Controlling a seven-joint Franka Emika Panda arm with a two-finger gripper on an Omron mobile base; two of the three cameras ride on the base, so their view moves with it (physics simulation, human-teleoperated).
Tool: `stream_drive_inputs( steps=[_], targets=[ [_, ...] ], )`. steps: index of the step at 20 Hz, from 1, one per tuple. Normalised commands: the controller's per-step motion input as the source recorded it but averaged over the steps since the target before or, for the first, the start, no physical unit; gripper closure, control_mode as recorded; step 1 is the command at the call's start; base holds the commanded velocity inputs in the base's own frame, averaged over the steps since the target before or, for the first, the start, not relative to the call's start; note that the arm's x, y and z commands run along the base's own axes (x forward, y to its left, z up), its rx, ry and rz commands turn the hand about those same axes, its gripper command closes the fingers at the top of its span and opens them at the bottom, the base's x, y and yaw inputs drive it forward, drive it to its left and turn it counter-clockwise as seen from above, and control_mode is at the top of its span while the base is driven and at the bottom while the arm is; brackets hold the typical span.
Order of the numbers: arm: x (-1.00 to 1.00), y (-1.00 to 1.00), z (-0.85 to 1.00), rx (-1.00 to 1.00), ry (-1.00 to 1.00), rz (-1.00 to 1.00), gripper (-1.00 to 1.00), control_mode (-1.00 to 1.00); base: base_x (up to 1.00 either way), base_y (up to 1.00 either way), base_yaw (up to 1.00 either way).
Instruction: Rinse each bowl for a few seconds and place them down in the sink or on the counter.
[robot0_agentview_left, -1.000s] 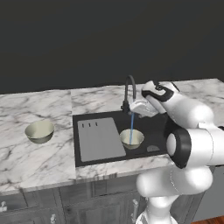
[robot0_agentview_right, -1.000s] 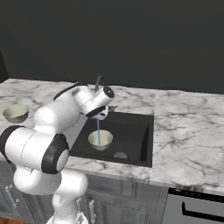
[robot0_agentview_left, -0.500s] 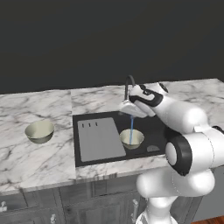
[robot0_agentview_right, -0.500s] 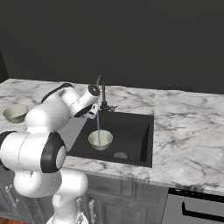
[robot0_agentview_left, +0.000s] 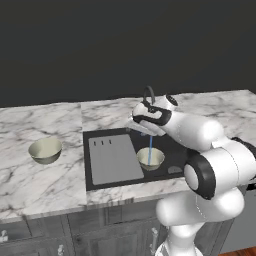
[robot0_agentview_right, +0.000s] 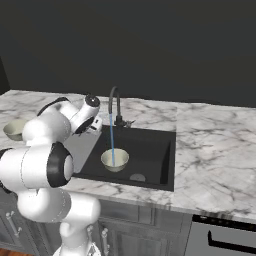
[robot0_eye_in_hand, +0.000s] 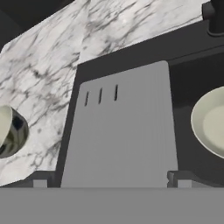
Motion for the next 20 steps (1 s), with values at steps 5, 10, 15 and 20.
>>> stream_drive_inputs(
  steps=[5,10,15,20],
  targets=[
    [0.26,0.39,-0.08,-0.02,0.05,-0.07,-1.00,-1.00,0.00,0.00,0.00],
    [0.23,0.46,-0.05,-0.07,0.10,-0.02,-1.00,-1.00,0.00,0.00,0.00],
    [0.24,0.47,-0.04,-0.04,0.05,-0.03,-1.00,-1.00,0.00,0.00,0.00],
    [0.23,0.49,-0.01,-0.04,0.02,-0.03,-1.00,-1.00,0.00,0.00,0.00]
  ],
)
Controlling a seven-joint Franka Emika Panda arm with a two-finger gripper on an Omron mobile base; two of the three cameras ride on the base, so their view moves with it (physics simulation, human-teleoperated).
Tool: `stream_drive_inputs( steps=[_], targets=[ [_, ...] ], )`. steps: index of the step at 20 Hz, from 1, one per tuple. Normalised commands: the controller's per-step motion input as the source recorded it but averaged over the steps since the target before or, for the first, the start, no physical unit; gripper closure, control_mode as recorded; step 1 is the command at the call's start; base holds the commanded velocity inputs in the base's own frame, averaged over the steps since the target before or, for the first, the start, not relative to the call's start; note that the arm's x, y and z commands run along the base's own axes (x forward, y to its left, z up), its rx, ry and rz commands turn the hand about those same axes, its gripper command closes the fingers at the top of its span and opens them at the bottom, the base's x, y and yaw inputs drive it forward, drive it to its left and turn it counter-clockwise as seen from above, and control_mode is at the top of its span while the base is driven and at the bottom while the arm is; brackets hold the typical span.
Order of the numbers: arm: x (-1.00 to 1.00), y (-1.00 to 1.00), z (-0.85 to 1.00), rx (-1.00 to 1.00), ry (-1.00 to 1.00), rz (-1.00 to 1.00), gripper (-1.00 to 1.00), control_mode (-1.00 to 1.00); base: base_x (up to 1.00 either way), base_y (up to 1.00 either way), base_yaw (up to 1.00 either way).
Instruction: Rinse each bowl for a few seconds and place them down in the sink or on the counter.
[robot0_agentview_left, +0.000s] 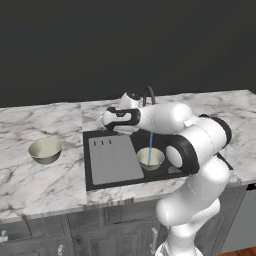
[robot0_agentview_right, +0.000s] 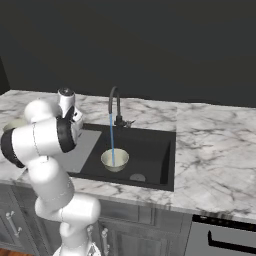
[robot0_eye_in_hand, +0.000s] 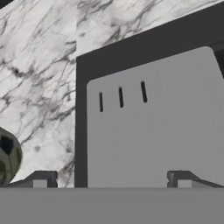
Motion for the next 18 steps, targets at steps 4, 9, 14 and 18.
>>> stream_drive_inputs(
  steps=[4,9,14,18],
  targets=[
    [0.18,0.48,0.04,-0.04,0.03,-0.03,-1.00,-1.00,0.00,0.00,0.00],
    [0.17,0.47,0.01,-0.03,0.06,-0.03,-1.00,-1.00,0.00,0.00,0.00],
    [0.14,0.49,0.00,-0.01,0.05,-0.04,-1.00,-1.00,0.00,0.00,0.00],
    [0.12,0.49,0.00,-0.01,0.07,-0.04,-1.00,-1.00,0.00,0.00,0.00]
  ],
)
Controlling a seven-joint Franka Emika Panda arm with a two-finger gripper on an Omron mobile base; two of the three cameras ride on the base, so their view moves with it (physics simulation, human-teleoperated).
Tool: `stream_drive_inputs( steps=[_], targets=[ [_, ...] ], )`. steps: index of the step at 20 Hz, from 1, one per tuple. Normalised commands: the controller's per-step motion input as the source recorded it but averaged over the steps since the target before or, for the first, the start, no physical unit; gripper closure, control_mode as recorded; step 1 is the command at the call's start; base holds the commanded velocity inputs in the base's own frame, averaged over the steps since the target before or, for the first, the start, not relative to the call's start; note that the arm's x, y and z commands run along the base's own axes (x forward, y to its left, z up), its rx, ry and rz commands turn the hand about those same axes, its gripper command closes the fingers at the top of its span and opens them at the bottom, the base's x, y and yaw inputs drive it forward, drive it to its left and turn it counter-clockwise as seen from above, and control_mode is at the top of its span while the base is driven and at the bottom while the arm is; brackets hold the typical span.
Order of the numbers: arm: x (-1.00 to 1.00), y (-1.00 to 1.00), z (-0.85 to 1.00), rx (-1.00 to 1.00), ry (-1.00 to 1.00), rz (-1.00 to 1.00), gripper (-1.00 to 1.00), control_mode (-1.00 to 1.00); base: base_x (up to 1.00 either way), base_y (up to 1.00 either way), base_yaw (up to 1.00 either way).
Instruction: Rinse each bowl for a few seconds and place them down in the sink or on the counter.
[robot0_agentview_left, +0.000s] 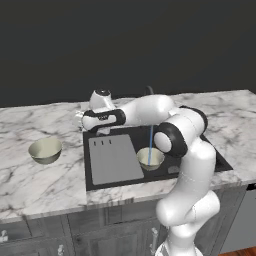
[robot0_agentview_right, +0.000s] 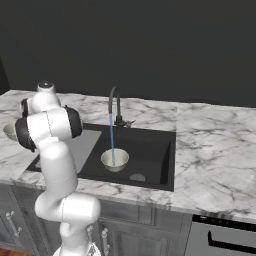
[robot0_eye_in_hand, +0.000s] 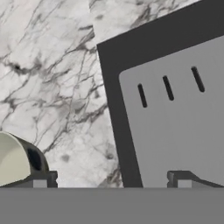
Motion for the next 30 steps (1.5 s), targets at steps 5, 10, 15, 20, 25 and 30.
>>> stream_drive_inputs(
  steps=[5,10,15,20,25,30],
  targets=[
    [0.12,0.45,-0.03,-0.01,0.07,-0.05,-1.00,-1.00,0.00,0.00,0.00],
    [0.11,0.42,-0.06,0.00,0.05,-0.04,-1.00,-1.00,0.00,0.00,0.00],
    [0.05,0.36,-0.11,0.00,0.04,-0.03,-1.00,-1.00,0.00,0.00,0.00],
    [0.00,0.29,-0.17,0.00,0.02,-0.02,-1.00,-1.00,0.00,0.00,0.00],
    [0.01,0.19,-0.18,0.00,0.02,0.00,-1.00,-1.00,0.00,0.00,0.00],
    [0.04,0.16,-0.11,0.00,0.00,0.00,-1.00,-1.00,0.00,0.00,0.00]
  ],
)
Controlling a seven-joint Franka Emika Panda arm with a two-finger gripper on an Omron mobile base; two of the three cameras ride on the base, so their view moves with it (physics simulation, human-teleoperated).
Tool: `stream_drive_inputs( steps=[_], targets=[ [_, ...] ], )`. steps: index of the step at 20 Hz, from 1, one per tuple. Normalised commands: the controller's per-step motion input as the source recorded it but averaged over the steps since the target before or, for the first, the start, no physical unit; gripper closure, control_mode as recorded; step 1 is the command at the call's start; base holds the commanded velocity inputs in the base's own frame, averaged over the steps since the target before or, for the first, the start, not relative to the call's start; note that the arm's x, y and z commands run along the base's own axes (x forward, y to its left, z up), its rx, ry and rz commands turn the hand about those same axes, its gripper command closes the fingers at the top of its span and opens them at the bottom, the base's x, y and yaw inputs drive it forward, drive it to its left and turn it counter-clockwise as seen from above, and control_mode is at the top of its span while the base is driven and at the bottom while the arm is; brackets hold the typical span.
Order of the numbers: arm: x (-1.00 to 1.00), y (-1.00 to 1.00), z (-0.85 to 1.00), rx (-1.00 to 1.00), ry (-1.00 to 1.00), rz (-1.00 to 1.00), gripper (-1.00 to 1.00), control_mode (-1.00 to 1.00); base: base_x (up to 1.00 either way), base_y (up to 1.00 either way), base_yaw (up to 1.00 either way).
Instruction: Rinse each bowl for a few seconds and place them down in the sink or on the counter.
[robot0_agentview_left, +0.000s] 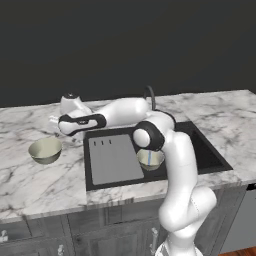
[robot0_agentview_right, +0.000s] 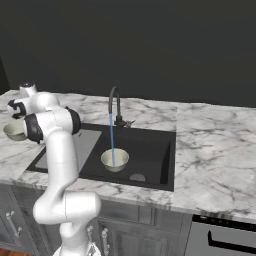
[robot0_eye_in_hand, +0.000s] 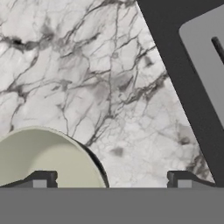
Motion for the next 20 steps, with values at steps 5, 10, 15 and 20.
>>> stream_drive_inputs(
  steps=[5,10,15,20],
  targets=[
    [0.00,0.14,-0.12,0.00,0.01,0.00,-1.00,-1.00,0.00,0.00,0.00],
    [0.00,0.14,-0.16,0.00,0.01,0.00,-1.00,-1.00,0.00,0.00,0.00],
    [0.00,0.12,-0.17,0.00,0.00,0.00,-1.00,-1.00,0.00,0.00,0.00],
    [0.01,0.11,-0.14,0.00,-0.02,0.01,-1.00,-1.00,0.00,0.00,0.00]
  ],
)
